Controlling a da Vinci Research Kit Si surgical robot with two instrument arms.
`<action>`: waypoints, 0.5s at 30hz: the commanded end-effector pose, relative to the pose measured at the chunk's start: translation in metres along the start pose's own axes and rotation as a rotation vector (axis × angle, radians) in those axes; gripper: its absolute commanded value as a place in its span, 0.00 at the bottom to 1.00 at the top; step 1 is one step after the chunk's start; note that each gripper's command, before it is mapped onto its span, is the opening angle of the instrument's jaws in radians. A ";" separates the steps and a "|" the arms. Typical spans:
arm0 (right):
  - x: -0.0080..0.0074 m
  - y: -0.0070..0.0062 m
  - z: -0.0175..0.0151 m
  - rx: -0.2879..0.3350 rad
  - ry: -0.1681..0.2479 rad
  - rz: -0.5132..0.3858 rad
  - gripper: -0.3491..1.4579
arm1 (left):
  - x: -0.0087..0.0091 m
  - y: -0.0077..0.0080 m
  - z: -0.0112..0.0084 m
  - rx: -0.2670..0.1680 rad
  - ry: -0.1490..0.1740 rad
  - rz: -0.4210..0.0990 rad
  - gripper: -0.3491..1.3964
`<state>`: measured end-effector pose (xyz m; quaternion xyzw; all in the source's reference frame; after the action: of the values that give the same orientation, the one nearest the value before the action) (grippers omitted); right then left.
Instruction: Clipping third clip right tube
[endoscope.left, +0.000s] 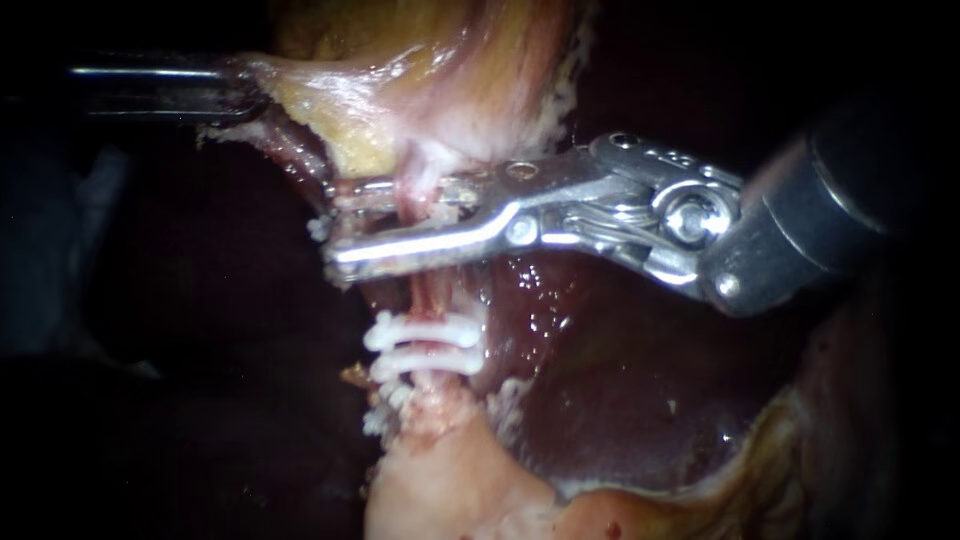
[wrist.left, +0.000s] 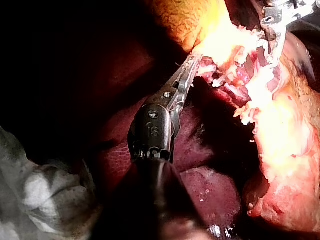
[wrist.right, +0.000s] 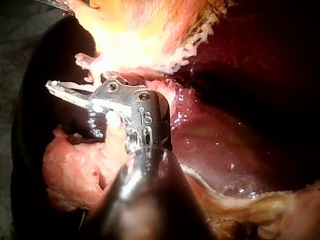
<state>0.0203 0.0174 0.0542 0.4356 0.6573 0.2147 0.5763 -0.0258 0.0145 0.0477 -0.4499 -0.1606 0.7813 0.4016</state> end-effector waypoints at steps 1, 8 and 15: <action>-0.0001 0.0000 -0.0002 0.000 0.000 0.012 0.42 | 0.0000 0.0000 0.0000 -0.001 0.000 0.001 0.00; -0.0002 0.0000 -0.0007 0.002 0.002 0.048 0.36 | 0.0000 0.0000 0.0000 -0.001 0.000 0.001 0.00; -0.0004 0.0002 -0.0011 0.000 0.004 0.070 0.28 | 0.0000 0.0000 0.0000 -0.001 0.000 0.000 0.00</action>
<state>0.0192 0.0175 0.0548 0.4577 0.6418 0.2369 0.5679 -0.0258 0.0145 0.0477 -0.4501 -0.1607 0.7814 0.4013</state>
